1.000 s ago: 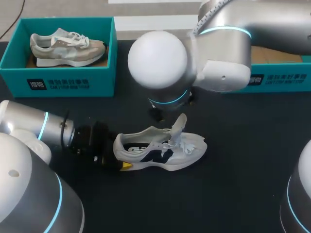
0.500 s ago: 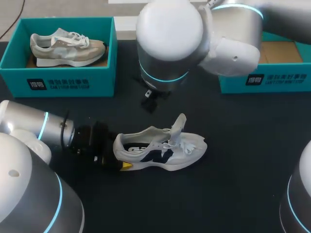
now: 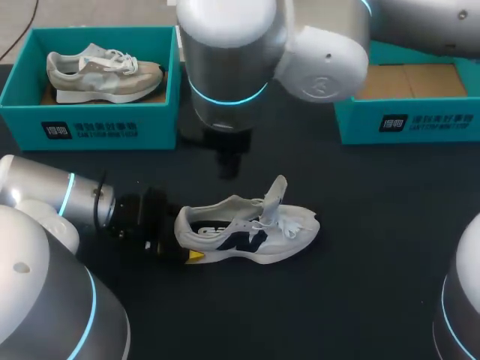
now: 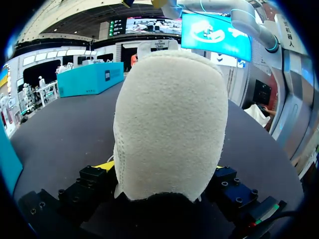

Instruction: Take the shoe out of the shoebox, open the shoe tongue, remove and reinsert the insole, then place the shoe into the shoebox

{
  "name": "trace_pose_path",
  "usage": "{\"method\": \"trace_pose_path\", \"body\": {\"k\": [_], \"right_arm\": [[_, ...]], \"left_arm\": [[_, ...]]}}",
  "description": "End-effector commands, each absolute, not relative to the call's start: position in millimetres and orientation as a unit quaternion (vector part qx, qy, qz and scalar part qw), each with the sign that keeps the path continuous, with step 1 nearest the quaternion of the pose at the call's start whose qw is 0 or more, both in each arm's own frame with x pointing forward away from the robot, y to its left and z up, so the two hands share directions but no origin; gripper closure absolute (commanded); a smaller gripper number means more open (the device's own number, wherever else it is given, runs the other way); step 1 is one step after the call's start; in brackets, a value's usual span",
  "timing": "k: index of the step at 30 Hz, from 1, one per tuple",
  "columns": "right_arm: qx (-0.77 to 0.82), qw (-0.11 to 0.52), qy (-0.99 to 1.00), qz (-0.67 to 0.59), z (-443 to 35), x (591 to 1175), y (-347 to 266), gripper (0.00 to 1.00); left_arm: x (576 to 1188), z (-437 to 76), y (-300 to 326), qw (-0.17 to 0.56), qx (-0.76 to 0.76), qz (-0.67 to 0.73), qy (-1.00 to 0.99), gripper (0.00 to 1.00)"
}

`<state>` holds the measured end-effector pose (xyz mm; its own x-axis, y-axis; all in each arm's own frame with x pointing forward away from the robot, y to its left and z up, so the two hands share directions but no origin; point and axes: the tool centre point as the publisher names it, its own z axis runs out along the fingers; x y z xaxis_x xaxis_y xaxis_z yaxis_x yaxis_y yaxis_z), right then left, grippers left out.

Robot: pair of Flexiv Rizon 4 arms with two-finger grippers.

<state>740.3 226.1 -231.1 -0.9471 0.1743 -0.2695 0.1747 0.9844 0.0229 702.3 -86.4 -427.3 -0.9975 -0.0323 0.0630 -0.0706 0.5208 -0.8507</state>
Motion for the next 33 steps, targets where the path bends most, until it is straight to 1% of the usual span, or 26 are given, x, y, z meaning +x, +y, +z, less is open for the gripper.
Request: {"method": "trace_pose_path", "body": {"k": [1,9,13,33], "right_arm": [[0.084,0.125,0.988,-0.047,-258.1,736.7,241.9,1.0],[0.095,0.077,0.992,-0.031,-319.3,728.9,251.4,1.0],[0.104,0.063,0.992,-0.023,-345.0,726.4,254.0,1.0],[0.104,0.063,0.992,-0.023,-345.0,726.4,254.0,1.0]], "left_arm": [[704.1,-432.7,-87.0,0.019,0.03,0.487,-0.873,1.0],[704.1,-432.7,-87.0,0.019,0.03,0.487,-0.873,1.0],[704.1,-432.7,-87.0,0.019,0.03,0.487,-0.873,1.0],[704.1,-432.7,-87.0,0.019,0.03,0.487,-0.873,1.0]]}}
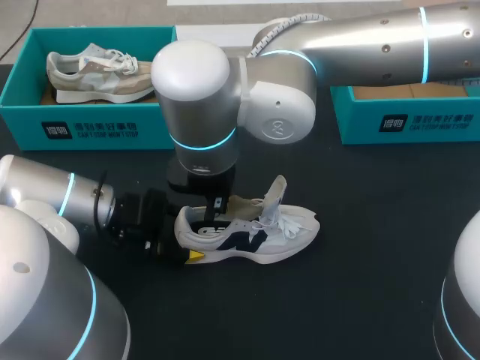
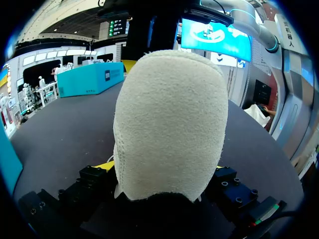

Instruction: Take the shoe out of the shoebox, open the shoe tongue, remove and reinsert the insole, then place the shoe into the shoebox

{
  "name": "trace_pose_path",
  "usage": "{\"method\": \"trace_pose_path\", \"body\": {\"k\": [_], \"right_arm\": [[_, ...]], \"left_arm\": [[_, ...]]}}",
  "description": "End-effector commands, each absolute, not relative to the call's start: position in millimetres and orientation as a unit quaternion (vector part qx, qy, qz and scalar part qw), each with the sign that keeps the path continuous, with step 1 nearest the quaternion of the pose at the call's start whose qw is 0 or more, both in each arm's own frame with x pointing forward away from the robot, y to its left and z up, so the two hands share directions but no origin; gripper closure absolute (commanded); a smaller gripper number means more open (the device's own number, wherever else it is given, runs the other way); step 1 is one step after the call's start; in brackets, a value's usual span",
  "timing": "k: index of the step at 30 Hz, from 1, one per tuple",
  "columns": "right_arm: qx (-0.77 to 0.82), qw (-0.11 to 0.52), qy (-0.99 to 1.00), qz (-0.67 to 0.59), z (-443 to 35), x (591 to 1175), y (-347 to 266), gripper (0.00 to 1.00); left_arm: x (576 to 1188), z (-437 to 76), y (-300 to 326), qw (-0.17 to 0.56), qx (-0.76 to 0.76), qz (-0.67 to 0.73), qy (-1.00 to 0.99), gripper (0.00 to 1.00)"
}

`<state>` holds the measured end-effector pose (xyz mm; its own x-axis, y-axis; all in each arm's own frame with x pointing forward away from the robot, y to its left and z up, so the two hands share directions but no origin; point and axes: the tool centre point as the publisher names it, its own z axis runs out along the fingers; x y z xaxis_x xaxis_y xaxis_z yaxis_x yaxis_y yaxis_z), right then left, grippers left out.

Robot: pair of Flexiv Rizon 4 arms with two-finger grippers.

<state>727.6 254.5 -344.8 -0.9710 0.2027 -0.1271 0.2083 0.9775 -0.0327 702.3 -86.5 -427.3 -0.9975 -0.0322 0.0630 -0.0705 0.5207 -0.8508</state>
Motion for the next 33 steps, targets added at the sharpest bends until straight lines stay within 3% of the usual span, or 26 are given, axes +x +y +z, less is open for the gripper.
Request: {"method": "trace_pose_path", "body": {"k": [1,31,33], "right_arm": [[0.104,0.063,0.992,-0.023,-345.0,726.4,254.0,1.0],[0.071,0.017,0.997,-0.033,-378.2,721.7,240.0,1.0],[0.07,0.017,0.997,-0.035,-379.5,722.9,239.2,0.93]], "left_arm": [[704.1,-432.7,-87.0,0.019,0.03,0.487,-0.873,1.0],[704.1,-432.7,-87.0,0.019,0.03,0.487,-0.873,1.0],[704.1,-432.7,-87.0,0.019,0.03,0.487,-0.873,1.0]]}}
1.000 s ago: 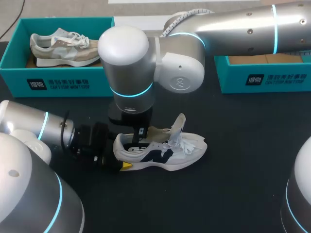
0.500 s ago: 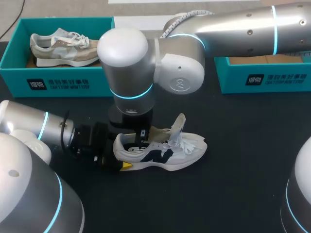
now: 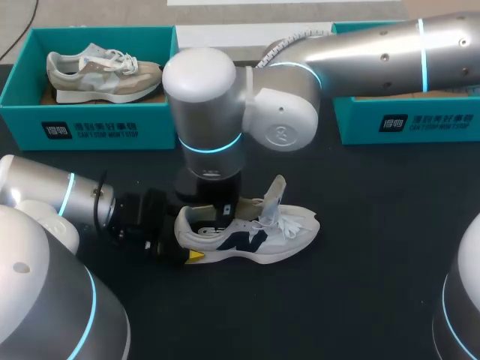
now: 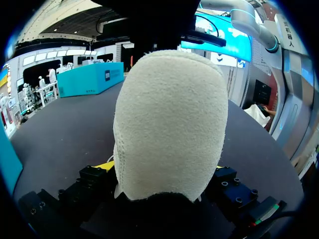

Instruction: Take the shoe out of the shoebox, open the shoe tongue, remove and reinsert the insole, then place the shoe into the shoebox

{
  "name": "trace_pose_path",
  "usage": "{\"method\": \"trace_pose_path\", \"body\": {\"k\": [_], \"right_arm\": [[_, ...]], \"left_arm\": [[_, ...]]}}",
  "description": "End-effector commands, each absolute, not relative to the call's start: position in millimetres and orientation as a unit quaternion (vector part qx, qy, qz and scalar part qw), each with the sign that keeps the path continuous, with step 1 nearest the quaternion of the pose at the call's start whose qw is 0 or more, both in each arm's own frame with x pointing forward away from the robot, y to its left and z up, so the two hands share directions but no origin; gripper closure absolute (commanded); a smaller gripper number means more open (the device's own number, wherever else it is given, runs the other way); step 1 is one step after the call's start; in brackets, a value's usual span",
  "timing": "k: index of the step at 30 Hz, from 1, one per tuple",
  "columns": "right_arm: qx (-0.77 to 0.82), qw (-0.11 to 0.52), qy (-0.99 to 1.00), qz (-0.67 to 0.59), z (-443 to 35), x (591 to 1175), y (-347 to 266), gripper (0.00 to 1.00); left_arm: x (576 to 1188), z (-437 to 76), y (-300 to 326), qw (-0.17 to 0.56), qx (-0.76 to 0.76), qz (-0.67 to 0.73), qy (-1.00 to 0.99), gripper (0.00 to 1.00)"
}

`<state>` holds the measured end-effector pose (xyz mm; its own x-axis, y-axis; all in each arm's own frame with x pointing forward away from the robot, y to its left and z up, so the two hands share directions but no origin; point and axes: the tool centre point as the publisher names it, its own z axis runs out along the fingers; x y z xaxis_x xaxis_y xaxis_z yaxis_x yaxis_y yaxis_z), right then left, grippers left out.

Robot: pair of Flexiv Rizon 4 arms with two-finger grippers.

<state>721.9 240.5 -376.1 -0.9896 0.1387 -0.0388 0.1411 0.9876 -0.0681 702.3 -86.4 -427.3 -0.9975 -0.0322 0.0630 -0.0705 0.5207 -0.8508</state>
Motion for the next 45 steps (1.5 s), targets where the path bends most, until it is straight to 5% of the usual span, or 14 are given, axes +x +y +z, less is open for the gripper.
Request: {"method": "trace_pose_path", "body": {"k": [1,6,14,20,23,45], "right_arm": [[0.071,0.017,0.997,-0.036,-380.5,723.8,238.4,0.84],[0.072,0.016,0.996,-0.039,-383.2,726.6,237.6,0.63],[0.057,0.001,0.998,-0.031,-398.9,728.0,243.6,0.61],[0.051,-0.025,0.998,-0.014,-419.9,720.1,252.5,0.73],[0.057,-0.038,0.998,-0.014,-426.8,712.4,255.2,1.0],[0.088,0.066,0.994,-0.018,-336.0,699.4,217.2,1.0]], "left_arm": [[704.1,-432.7,-87.0,0.019,0.03,0.487,-0.873,1.0],[704.1,-432.7,-87.0,0.019,0.03,0.487,-0.873,1.0],[704.1,-432.7,-87.0,0.019,0.03,0.487,-0.873,1.0],[704.1,-432.7,-87.0,0.019,0.03,0.487,-0.873,1.0],[704.1,-432.7,-87.0,0.019,0.03,0.487,-0.873,1.0],[704.1,-432.7,-87.0,0.019,0.03,0.487,-0.873,1.0]]}}
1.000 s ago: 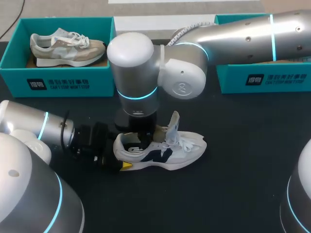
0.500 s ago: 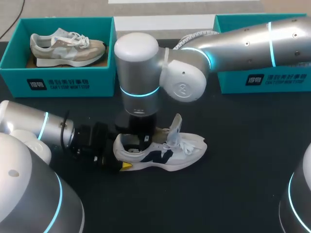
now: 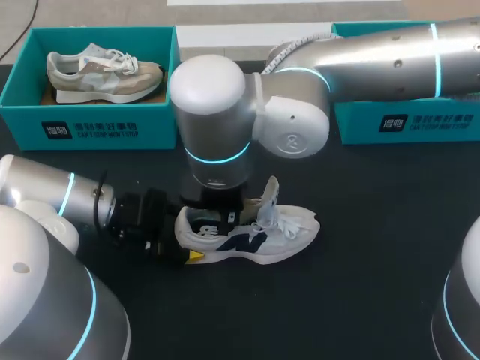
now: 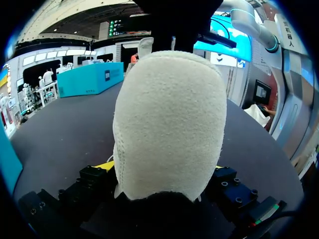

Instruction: Take the shoe out of the shoebox, open the shoe tongue, remove and reinsert the insole, then place the shoe into the shoebox

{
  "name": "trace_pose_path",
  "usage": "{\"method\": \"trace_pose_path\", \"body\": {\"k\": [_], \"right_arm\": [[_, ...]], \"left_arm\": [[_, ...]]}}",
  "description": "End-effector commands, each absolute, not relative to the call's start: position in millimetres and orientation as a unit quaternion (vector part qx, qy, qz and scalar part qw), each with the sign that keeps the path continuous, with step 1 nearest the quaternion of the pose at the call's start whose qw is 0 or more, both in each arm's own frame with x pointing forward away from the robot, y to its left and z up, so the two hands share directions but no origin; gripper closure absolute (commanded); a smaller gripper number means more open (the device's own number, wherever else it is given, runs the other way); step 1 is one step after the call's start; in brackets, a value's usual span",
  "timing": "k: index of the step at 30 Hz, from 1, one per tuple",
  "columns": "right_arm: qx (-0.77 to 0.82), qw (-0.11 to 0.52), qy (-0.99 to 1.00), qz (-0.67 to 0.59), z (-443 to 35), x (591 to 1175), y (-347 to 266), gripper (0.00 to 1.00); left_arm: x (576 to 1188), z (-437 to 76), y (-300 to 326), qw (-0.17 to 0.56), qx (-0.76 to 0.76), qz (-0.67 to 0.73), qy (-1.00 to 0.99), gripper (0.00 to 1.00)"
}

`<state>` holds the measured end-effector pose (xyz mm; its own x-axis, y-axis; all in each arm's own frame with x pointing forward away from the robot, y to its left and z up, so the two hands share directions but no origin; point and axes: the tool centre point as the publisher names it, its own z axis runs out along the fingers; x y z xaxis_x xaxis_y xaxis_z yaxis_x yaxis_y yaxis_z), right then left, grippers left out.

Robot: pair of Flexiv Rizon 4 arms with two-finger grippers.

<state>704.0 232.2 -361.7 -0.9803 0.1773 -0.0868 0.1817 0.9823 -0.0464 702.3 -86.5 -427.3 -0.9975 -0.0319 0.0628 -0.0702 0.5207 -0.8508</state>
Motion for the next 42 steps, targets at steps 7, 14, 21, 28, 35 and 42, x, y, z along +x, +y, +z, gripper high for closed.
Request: {"method": "trace_pose_path", "body": {"k": [7,14,21,28,35,42], "right_arm": [[0.089,0.089,0.992,-0.023,-319.0,708.6,204.7,1.0],[0.074,0.105,0.992,0.003,-313.0,722.6,215.4,1.0],[0.041,0.106,0.993,0.039,-312.0,736.3,243.1,1.0],[0.02,0.111,0.992,0.061,-305.0,743.2,262.1,1.0],[0.011,0.084,0.993,0.077,-303.1,745.5,267.1,0.55],[0.04,0.027,0.981,0.187,-311.3,738.8,256.8,0.0]], "left_arm": [[704.1,-432.7,-87.0,0.019,0.03,0.487,-0.873,1.0],[704.1,-432.7,-87.0,0.019,0.03,0.487,-0.873,1.0],[704.1,-432.7,-87.0,0.019,0.03,0.487,-0.873,1.0],[704.1,-432.7,-87.0,0.019,0.03,0.487,-0.873,1.0],[704.1,-432.7,-87.0,0.019,0.03,0.487,-0.873,1.0],[704.1,-432.7,-87.0,0.019,0.03,0.487,-0.873,1.0]]}}
